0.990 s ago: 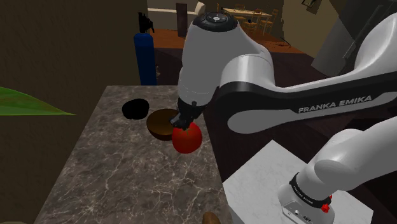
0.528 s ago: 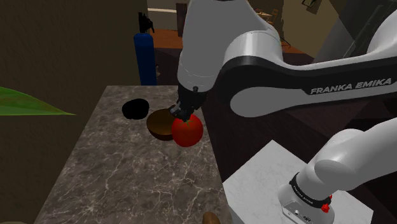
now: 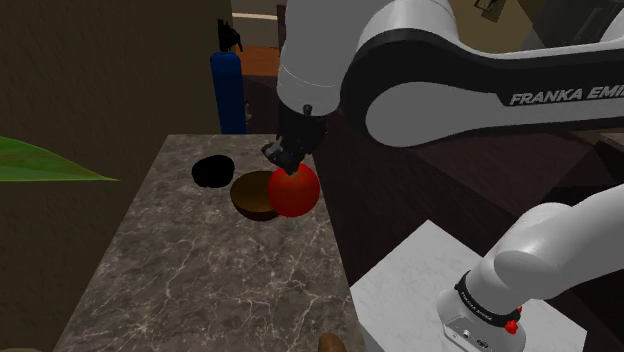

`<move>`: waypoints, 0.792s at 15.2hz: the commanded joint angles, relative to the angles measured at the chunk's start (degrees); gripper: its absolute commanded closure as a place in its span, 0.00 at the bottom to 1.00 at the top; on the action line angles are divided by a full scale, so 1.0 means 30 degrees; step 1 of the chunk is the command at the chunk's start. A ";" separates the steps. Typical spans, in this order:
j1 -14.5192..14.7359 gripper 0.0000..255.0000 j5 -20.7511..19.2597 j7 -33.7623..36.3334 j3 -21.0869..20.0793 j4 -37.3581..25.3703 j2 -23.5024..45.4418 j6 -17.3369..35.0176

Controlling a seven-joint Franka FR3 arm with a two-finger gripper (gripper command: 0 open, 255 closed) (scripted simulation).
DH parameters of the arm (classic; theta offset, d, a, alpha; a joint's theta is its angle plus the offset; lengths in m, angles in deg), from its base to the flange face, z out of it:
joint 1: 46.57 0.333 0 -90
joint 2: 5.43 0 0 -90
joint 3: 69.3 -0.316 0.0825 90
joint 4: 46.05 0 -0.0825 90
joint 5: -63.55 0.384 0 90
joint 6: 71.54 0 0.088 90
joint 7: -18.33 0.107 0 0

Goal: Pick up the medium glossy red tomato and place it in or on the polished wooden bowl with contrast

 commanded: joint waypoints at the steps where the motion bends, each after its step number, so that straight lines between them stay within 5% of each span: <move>1: -0.0461 1.00 -0.0524 -0.0141 -0.0051 -0.1056 0.0872 -0.0294; 7: -0.1850 1.00 -0.3150 -0.0115 -0.0752 -0.5811 0.4975 -0.1813; 12: -0.1699 1.00 -0.6176 0.0231 -0.1273 -1.0898 0.9237 -0.3982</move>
